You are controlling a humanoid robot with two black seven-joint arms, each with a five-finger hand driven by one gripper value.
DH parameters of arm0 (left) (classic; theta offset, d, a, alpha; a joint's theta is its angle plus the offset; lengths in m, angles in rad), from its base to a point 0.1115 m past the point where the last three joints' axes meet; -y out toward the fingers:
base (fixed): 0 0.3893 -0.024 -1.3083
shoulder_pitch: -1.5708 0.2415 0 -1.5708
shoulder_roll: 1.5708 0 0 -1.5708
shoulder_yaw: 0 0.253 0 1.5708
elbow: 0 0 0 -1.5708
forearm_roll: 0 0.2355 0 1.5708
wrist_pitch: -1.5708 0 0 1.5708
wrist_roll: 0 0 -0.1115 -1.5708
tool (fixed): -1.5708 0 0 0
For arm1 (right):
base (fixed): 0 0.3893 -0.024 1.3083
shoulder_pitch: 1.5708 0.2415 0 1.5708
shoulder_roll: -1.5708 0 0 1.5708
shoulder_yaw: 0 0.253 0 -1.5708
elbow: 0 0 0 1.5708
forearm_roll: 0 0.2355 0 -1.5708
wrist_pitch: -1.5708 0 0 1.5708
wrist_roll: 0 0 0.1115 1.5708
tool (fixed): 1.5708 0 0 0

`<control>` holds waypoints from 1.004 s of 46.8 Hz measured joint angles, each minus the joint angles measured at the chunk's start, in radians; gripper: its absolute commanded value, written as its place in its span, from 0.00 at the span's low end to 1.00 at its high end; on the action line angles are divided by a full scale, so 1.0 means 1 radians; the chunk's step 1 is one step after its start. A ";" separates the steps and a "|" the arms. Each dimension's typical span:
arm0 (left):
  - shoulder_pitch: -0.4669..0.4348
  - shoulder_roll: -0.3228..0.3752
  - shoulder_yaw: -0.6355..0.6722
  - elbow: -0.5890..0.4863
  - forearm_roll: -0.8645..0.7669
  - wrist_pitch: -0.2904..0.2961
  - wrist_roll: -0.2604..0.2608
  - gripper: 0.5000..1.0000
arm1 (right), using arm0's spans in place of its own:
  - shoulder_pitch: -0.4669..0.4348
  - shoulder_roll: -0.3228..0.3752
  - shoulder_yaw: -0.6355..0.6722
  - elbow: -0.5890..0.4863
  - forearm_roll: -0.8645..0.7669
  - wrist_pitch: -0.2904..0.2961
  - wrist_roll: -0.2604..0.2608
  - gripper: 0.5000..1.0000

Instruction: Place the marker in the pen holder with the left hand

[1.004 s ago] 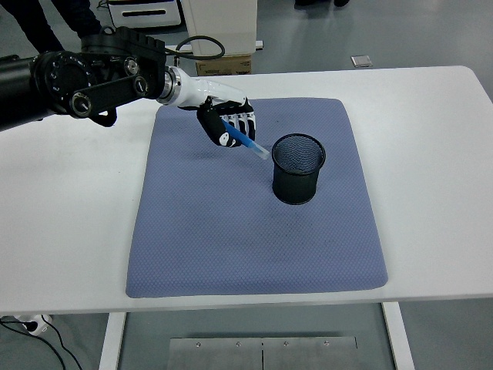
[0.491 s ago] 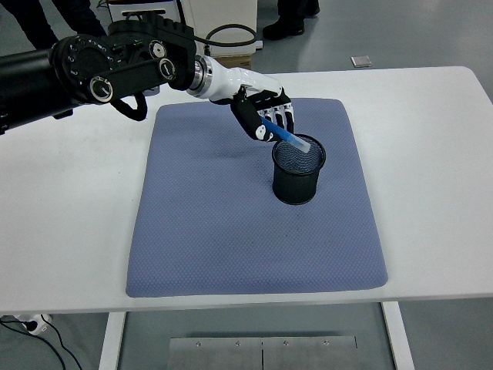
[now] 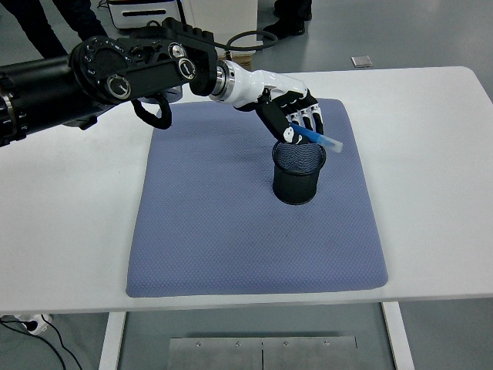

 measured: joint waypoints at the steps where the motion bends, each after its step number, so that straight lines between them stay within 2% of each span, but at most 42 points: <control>1: 0.002 -0.004 -0.002 0.000 -0.007 0.001 0.000 0.00 | 0.000 0.000 0.000 0.000 0.000 0.000 0.000 1.00; 17: 0.050 -0.031 -0.018 0.000 -0.165 0.010 0.001 0.00 | 0.000 0.000 0.000 0.000 0.000 0.000 0.000 1.00; 31: 0.103 -0.038 -0.019 0.002 -0.297 0.053 0.002 0.00 | 0.000 0.000 0.000 0.000 0.000 0.000 0.000 1.00; 32: 0.109 -0.038 -0.018 0.003 -0.309 0.059 0.001 0.04 | 0.000 0.000 0.000 0.000 0.000 0.000 0.000 1.00; 34: 0.110 -0.039 -0.018 0.003 -0.313 0.060 0.000 0.20 | 0.000 0.000 0.000 0.000 0.000 0.000 0.000 1.00; 38: 0.123 -0.037 -0.018 0.003 -0.339 0.071 -0.008 0.62 | 0.000 0.000 0.000 0.000 0.000 0.000 0.000 1.00; 39: 0.125 -0.036 -0.018 0.004 -0.347 0.080 -0.009 0.62 | 0.000 0.000 0.000 0.000 0.000 0.000 0.000 1.00; 40: 0.127 -0.035 -0.018 0.004 -0.364 0.095 -0.010 0.86 | 0.000 0.000 0.000 0.000 0.000 0.000 0.000 1.00; 45: 0.131 -0.030 -0.020 0.005 -0.386 0.122 -0.012 0.99 | 0.000 0.000 0.000 0.000 0.000 0.000 0.000 1.00; 47: 0.131 -0.028 -0.027 0.005 -0.395 0.123 -0.013 1.00 | 0.000 0.000 0.000 0.000 0.000 0.000 0.000 1.00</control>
